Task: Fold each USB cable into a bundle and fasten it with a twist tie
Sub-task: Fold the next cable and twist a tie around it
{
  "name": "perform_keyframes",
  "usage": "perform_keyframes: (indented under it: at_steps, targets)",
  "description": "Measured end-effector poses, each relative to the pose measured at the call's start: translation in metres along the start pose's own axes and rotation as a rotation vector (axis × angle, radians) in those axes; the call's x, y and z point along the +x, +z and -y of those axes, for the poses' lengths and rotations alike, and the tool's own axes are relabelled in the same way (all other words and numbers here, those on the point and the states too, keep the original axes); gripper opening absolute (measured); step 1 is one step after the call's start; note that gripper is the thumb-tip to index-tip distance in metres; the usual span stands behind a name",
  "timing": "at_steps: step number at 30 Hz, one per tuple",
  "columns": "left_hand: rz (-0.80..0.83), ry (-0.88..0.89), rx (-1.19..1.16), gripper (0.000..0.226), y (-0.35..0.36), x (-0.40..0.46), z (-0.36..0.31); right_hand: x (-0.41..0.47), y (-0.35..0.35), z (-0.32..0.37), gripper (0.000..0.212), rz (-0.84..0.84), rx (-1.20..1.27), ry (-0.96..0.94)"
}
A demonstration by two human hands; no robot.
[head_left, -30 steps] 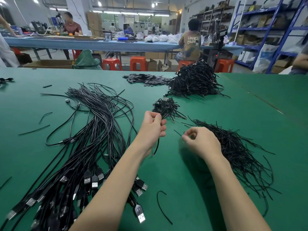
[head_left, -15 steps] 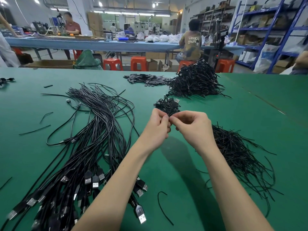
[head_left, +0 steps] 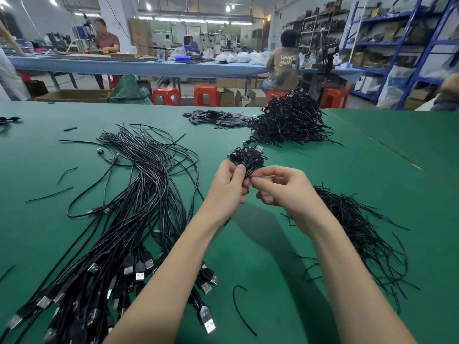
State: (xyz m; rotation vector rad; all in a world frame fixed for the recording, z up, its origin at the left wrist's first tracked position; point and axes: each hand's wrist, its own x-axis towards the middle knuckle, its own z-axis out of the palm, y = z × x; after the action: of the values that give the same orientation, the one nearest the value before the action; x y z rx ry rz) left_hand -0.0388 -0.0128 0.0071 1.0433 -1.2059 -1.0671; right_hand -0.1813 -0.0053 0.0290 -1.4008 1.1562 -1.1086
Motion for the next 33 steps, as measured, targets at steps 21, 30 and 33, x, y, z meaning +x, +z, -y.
perform_keyframes:
  at_steps: [21, 30, 33]
  targets:
    - [0.546, -0.158, -0.16, 0.019, -0.018, -0.012, -0.005, 0.005, -0.015, -0.034, 0.031, 0.065, 0.736, 0.469]
    - [0.685, -0.142, 0.286, 0.014, -0.025, -0.011, -0.002, 0.003, -0.041, -0.018, 0.026, 0.134, -0.062, 0.231]
    - [0.735, -0.126, 0.301, 0.013, -0.026, -0.012, -0.004, 0.002, -0.046, -0.018, 0.027, 0.188, -0.061, 0.256]
